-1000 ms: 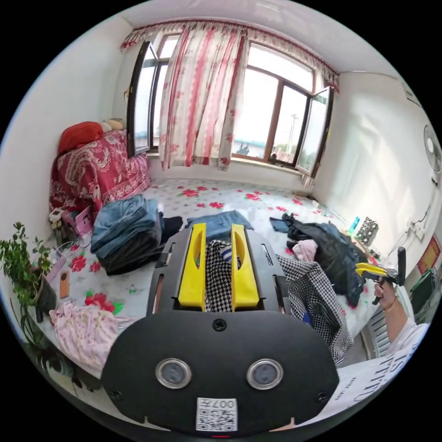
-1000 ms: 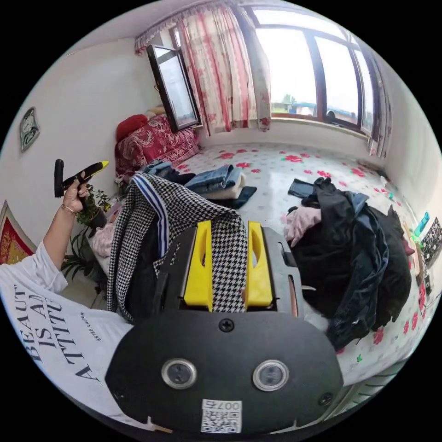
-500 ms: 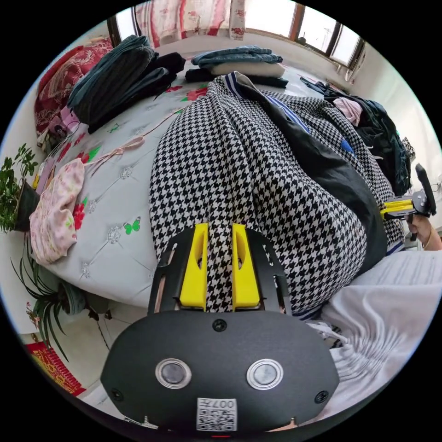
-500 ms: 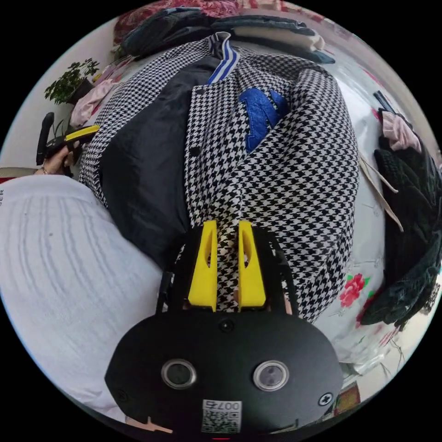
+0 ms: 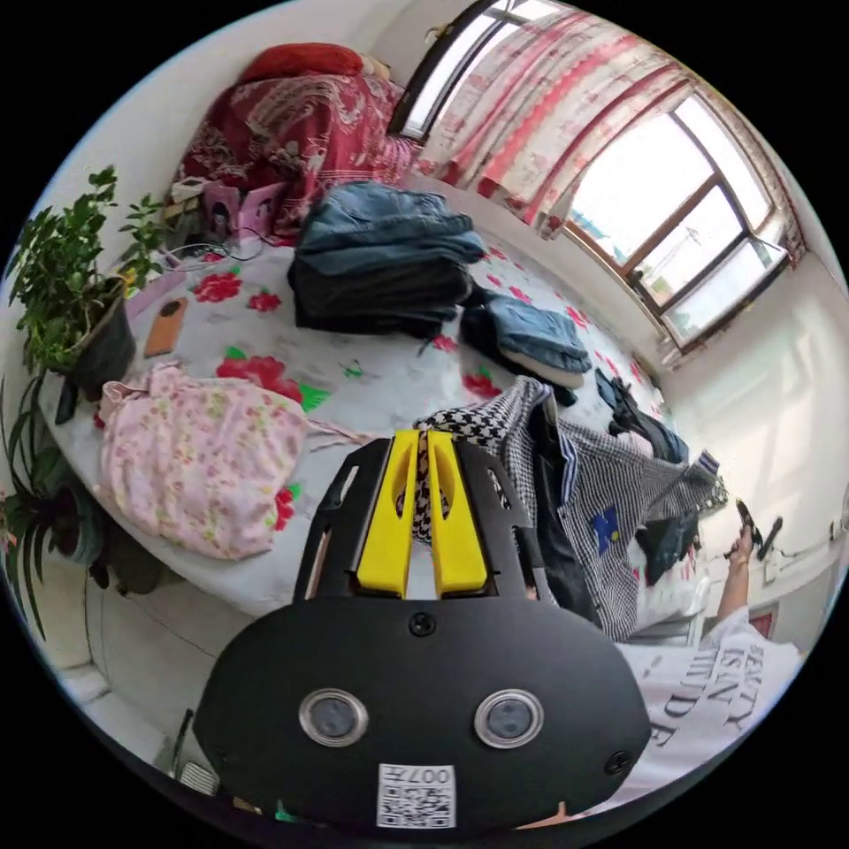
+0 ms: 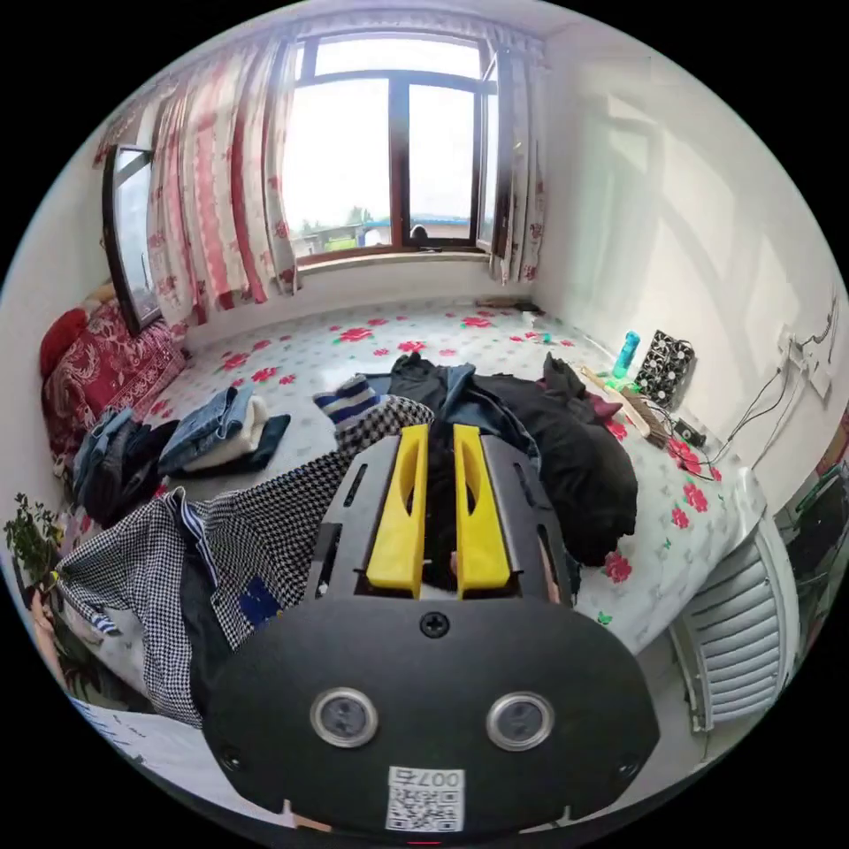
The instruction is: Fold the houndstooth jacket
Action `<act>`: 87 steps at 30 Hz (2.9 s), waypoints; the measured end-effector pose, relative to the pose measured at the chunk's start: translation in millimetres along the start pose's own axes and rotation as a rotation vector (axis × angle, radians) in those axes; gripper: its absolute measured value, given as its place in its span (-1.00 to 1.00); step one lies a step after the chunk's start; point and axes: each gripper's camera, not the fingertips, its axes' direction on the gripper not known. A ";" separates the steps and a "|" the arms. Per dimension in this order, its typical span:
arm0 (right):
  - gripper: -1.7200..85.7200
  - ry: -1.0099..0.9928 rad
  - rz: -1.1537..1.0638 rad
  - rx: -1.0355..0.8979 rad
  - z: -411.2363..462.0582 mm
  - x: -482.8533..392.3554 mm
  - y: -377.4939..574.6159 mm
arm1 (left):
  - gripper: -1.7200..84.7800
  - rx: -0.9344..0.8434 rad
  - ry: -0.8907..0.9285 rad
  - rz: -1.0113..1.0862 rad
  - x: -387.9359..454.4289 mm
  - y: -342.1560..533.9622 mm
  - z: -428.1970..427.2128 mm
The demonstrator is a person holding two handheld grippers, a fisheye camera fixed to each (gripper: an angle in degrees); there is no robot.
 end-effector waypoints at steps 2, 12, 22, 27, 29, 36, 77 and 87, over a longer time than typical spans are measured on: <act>-0.87 -0.102 -0.092 -0.062 14.2 -33.1 14.2 | -0.96 0.101 -0.088 -0.074 -1.6 -29.7 -4.2; -0.83 -0.750 -0.635 -0.593 129.3 -309.2 138.3 | -0.85 -0.122 -0.027 0.256 100.5 94.3 128.7; -0.79 -0.696 -0.832 -0.739 216.1 -477.9 136.9 | -0.85 -0.428 0.014 0.408 121.9 260.2 174.2; -0.88 -0.488 -0.852 -0.719 240.4 -496.5 141.1 | -0.95 -0.442 -0.066 0.501 123.9 262.3 182.6; -0.92 -0.437 -0.974 -0.707 233.4 -505.0 144.3 | -0.98 -0.420 -0.059 0.512 119.0 261.9 184.0; -0.93 -0.476 -0.808 -0.598 202.1 -439.0 103.1 | -0.98 -0.461 -0.102 0.538 118.7 255.4 183.2; -0.76 -0.560 -0.722 -0.639 48.3 -175.6 200.2 | -0.76 -0.662 0.546 0.822 201.1 230.3 184.0; -0.73 -0.493 -0.866 -0.906 29.2 -174.8 284.8 | -0.77 -0.704 0.585 0.922 246.8 246.9 177.1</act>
